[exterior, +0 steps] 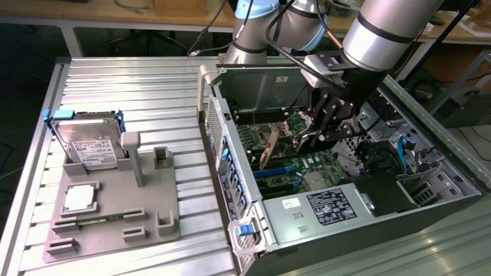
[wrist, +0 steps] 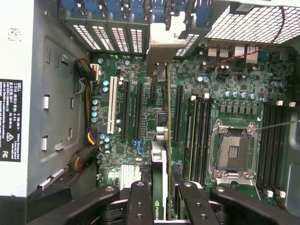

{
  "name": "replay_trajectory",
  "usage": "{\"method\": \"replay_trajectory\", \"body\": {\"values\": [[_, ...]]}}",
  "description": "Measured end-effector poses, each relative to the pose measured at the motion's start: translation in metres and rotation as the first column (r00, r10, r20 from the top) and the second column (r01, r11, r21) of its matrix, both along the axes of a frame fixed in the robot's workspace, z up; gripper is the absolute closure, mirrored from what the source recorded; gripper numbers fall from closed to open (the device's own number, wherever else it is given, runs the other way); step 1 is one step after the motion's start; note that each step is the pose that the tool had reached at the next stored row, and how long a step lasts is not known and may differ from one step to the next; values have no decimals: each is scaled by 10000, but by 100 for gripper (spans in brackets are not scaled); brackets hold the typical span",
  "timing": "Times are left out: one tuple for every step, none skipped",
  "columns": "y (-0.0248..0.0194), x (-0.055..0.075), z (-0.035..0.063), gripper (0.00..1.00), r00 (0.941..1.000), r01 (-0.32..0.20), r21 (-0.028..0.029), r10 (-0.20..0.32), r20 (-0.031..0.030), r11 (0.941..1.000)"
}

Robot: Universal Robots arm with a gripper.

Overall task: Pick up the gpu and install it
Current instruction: 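Insert the gpu into the slot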

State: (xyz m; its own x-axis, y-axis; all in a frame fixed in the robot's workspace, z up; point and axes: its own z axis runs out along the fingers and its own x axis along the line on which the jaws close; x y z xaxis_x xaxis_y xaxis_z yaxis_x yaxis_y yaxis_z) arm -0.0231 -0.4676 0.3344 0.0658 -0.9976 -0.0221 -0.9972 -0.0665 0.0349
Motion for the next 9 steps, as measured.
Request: {"method": "replay_trajectory", "body": {"values": [[0,0,-2,73,10000,0,0,0,0,10000],[0,0,-4,73,10000,0,0,0,0,10000],[0,0,-5,73,10000,0,0,0,0,10000],[0,0,-7,73,10000,0,-1,0,0,10000],[0,0,-9,73,10000,0,0,0,0,10000],[0,0,-10,73,10000,0,0,0,0,10000],[0,0,-18,73,10000,0,0,0,0,10000],[0,0,-18,73,10000,0,0,0,0,10000],[0,0,-19,73,10000,0,1,0,0,10000]]}}
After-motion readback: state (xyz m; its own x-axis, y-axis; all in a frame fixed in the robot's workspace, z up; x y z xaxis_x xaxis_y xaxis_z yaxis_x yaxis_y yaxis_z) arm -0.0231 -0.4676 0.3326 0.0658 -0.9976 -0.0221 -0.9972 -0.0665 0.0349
